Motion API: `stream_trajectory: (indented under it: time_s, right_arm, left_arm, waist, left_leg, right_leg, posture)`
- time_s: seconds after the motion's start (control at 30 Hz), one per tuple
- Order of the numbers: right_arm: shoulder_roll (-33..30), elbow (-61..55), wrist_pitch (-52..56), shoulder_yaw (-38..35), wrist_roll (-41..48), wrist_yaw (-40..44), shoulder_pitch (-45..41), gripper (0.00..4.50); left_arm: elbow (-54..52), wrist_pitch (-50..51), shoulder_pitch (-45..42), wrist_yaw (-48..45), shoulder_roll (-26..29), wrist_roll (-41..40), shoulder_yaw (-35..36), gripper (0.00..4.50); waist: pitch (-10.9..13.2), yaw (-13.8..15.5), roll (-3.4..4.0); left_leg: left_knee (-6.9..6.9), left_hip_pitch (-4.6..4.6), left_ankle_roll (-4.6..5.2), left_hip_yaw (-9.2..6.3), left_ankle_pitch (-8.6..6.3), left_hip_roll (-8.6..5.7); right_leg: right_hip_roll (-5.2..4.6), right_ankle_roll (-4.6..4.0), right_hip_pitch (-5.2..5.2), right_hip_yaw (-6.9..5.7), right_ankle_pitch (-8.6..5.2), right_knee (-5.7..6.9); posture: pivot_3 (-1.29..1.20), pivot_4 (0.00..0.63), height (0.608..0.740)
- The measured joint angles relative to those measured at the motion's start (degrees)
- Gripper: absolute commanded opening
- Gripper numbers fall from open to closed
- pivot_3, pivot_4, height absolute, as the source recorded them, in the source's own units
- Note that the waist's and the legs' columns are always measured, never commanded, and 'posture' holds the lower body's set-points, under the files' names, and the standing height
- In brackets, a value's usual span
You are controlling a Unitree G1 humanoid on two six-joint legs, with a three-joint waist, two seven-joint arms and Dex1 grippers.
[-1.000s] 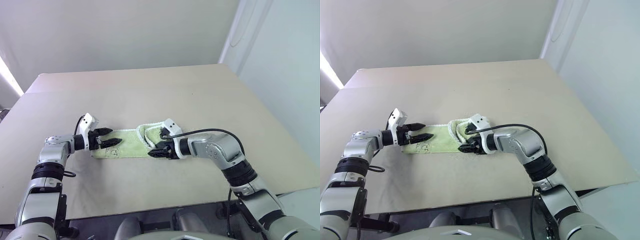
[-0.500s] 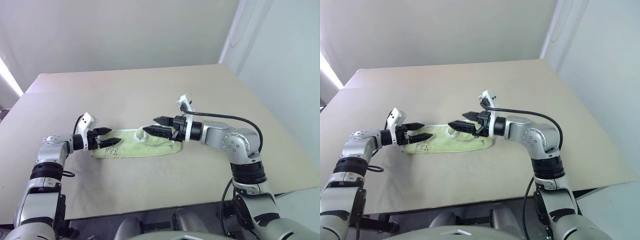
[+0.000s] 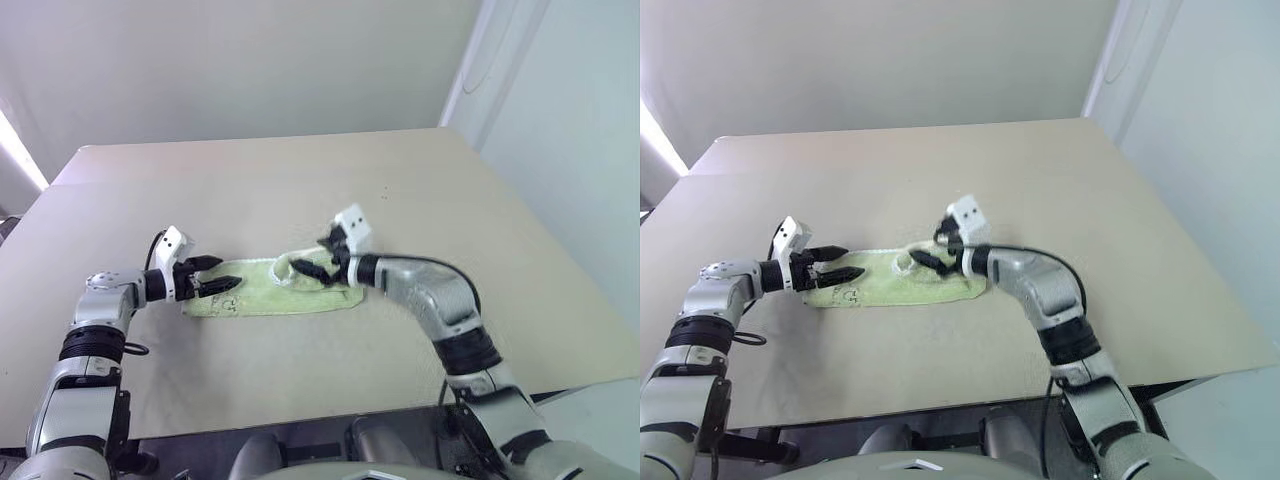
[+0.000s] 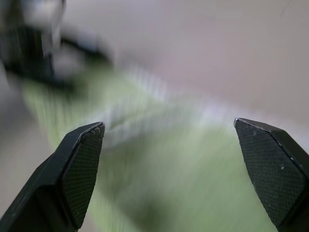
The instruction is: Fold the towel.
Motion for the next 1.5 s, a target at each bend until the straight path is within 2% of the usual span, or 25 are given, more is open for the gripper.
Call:
stream_trajectory:
  time_s: [0.13, 0.37, 0.47, 0.57, 0.7, 0.97, 1.5]
  right_arm:
    - [0.23, 2.91, -3.23, 1.44, -4.46, -0.49, -0.64, 4.49]
    - [1.54, 4.32, -3.64, -0.27, -4.98, 0.37, -1.49, 4.49]
    - [2.2, 2.97, -1.72, -4.21, -1.39, 2.69, -1.55, 4.49]
    - [2.24, -3.02, 1.46, -8.07, 4.61, 6.01, -1.56, 4.49]
    - [2.53, -9.23, 5.94, -12.79, 11.99, 7.72, -3.01, 4.49]
    - [3.3, -10.03, 9.89, -16.44, 16.13, 5.23, -3.74, 4.49]
    - [3.01, -10.13, 11.72, -16.68, 17.84, 3.01, -2.62, 4.49]
  left_arm:
    - [-2.13, 2.13, 0.56, -0.18, 0.53, -1.23, 0.52, 4.5]
    - [-7.06, 10.09, 2.07, -1.15, 3.75, -5.07, 3.7, 4.5]
    - [-10.04, 14.98, 3.51, -1.28, 5.23, -7.01, 4.49, 4.5]
    - [-12.19, 20.69, 5.04, -0.95, 7.52, -9.07, 6.13, 4.5]
    - [-15.84, 31.86, 6.04, 1.79, 9.68, -11.52, 7.45, 4.5]
    - [-17.58, 52.97, 7.11, 6.8, 11.52, -14.39, 7.07, 4.5]
    - [-18.38, 62.11, 7.39, 10.81, 12.86, -18.79, 8.72, 4.5]
  waist:
    - [-0.01, -0.12, -0.01]
    - [-0.01, -0.36, -0.01]
    - [0.0, -0.44, 0.0]
    - [0.03, -0.92, 0.04]
    - [0.03, -1.51, 0.05]
    - [0.07, -1.81, 0.1]
    - [0.08, -1.8, 0.16]
  left_leg:
    - [0.04, 0.17, 0.0, -0.04, 0.01, 0.0]
    - [0.05, 0.1, -0.01, -0.05, 0.0, 0.0]
    - [0.04, 0.07, -0.01, -0.08, 0.0, 0.01]
    - [0.02, 0.07, -0.01, -0.12, 0.0, 0.02]
    - [0.02, 0.14, -0.01, -0.18, 0.0, 0.02]
    - [-0.02, 0.08, -0.01, -0.19, 0.0, 0.02]
    - [-0.05, 0.09, -0.02, -0.16, 0.0, 0.01]
  right_leg:
    - [0.03, -0.17, 0.11, -0.01, -0.06, 0.05]
    - [0.03, -0.13, 0.1, -0.01, -0.03, 0.03]
    - [0.03, -0.03, 0.07, -0.02, 0.02, 0.03]
    - [0.03, -0.02, 0.05, -0.05, 0.01, 0.04]
    - [0.02, -0.08, 0.12, -0.1, -0.03, 0.05]
    - [0.02, -0.12, 0.06, -0.11, -0.05, 0.03]
    - [0.0, -0.17, 0.03, -0.1, -0.08, 0.0]
  posture:
    - [0.0, 0.0, 0.74]
    - [0.0, 0.0, 0.74]
    - [0.0, 0.0, 0.74]
    - [0.0, 0.0, 0.74]
    - [0.0, 0.0, 0.74]
    - [0.0, 0.0, 0.74]
    - [0.0, 0.0, 0.74]
